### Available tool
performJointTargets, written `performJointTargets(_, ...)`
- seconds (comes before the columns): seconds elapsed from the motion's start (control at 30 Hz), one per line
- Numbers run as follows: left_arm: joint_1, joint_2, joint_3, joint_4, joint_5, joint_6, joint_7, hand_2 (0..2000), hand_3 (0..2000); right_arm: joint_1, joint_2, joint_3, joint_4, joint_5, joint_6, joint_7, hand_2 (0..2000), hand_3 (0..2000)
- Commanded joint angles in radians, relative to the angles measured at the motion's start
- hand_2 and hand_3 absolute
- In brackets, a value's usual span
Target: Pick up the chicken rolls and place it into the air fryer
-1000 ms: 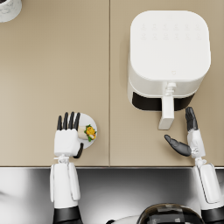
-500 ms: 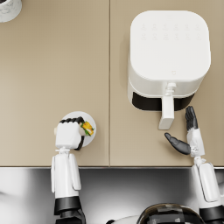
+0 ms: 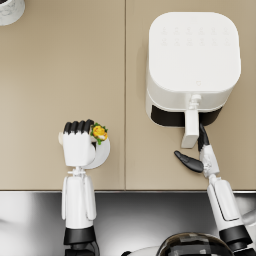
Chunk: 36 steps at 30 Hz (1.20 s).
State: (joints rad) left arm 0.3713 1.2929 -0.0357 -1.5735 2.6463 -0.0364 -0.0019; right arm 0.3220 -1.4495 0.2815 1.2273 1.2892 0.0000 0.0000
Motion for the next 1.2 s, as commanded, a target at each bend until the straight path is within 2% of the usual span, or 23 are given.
performJointTargets(0.03, 0.022, 0.002, 0.006, -0.106, 0.000, 0.002, 0.001, 2000, 2000, 0.039, -0.018, 0.037, -0.011, 0.000, 0.000, 0.000, 0, 0)
performJointTargets(0.13, 0.017, 0.005, 0.018, -0.114, 0.000, 0.005, 0.002, 2000, 2000, 0.070, -0.037, 0.060, -0.005, 0.001, -0.006, 0.000, 0, 0)
performJointTargets(0.17, 0.009, 0.006, 0.017, -0.116, 0.000, 0.005, 0.002, 2000, 2000, 0.085, -0.043, 0.066, -0.014, 0.002, -0.018, -0.001, 1361, 327)
performJointTargets(0.2, 0.009, 0.007, 0.016, -0.116, 0.000, 0.005, 0.002, 2000, 2000, 0.098, -0.047, 0.067, -0.028, 0.002, -0.048, -0.001, 2000, 653)
performJointTargets(0.27, 0.004, 0.008, 0.016, -0.113, 0.000, 0.005, 0.002, 2000, 2000, 0.124, -0.054, 0.078, -0.048, 0.004, -0.103, -0.001, 2000, 1307)
performJointTargets(0.33, -0.008, 0.009, 0.015, -0.112, 0.000, 0.005, 0.002, 2000, 2000, 0.153, -0.062, 0.096, -0.067, 0.005, -0.125, 0.000, 2000, 1960)
performJointTargets(0.37, -0.014, 0.009, 0.016, -0.108, 0.000, 0.005, 0.002, 2000, 2000, 0.161, -0.066, 0.118, -0.067, 0.007, -0.102, 0.000, 2000, 2000)
performJointTargets(0.4, -0.018, 0.010, 0.020, -0.106, -0.001, 0.005, 0.002, 2000, 2000, 0.164, -0.050, 0.160, -0.049, 0.009, -0.048, -0.001, 2000, 2000)
performJointTargets(0.43, -0.027, 0.010, 0.026, -0.116, -0.001, 0.005, 0.002, 2000, 2000, 0.156, -0.032, 0.202, -0.018, 0.011, -0.046, 0.000, 2000, 2000)
performJointTargets(0.53, -0.033, 0.012, 0.048, -0.131, -0.001, 0.005, 0.002, 2000, 2000, 0.105, 0.060, 0.319, 0.092, 0.010, -0.085, -0.001, 2000, 2000)
performJointTargets(0.6, -0.029, 0.014, 0.060, -0.152, -0.001, 0.005, 0.002, 2000, 2000, 0.079, 0.128, 0.382, 0.172, 0.009, -0.132, -0.004, 2000, 2000)
performJointTargets(0.73, 0.016, 0.030, 0.103, -0.178, -0.001, 0.004, 0.002, 2000, 2000, 0.085, 0.261, 0.575, 0.326, 0.010, -0.117, -0.003, 2000, 2000)
performJointTargets(0.77, 0.029, 0.036, 0.124, -0.186, -0.001, 0.005, 0.002, 2000, 2000, -0.005, 0.210, 0.492, 0.366, 0.009, -0.105, -0.001, 2000, 2000)
performJointTargets(0.83, 0.062, 0.056, 0.174, -0.182, -0.001, 0.005, 0.002, 2000, 2000, -0.028, 0.249, 0.551, 0.440, 0.009, -0.084, 0.002, 2000, 2000)
performJointTargets(0.9, 0.097, 0.083, 0.223, -0.173, -0.001, 0.005, 0.002, 2000, 2000, -0.040, 0.271, 0.586, 0.475, 0.008, -0.088, 0.003, 2000, 2000)
performJointTargets(0.93, 0.118, 0.102, 0.250, -0.163, -0.001, 0.005, 0.002, 2000, 2000, -0.140, 0.206, 0.484, 0.498, 0.008, -0.091, 0.003, 2000, 2000)
performJointTargets(1.07, 0.220, 0.198, 0.332, -0.098, -0.001, 0.004, 0.002, 2000, 2000, -0.157, 0.245, 0.578, 0.558, 0.007, -0.097, 0.000, 2000, 2000)
performJointTargets(1.2, 0.275, 0.258, 0.401, -0.053, -0.001, 0.004, 0.002, 2000, 2000, -0.194, 0.238, 0.591, 0.593, 0.006, -0.086, -0.001, 2000, 2000)
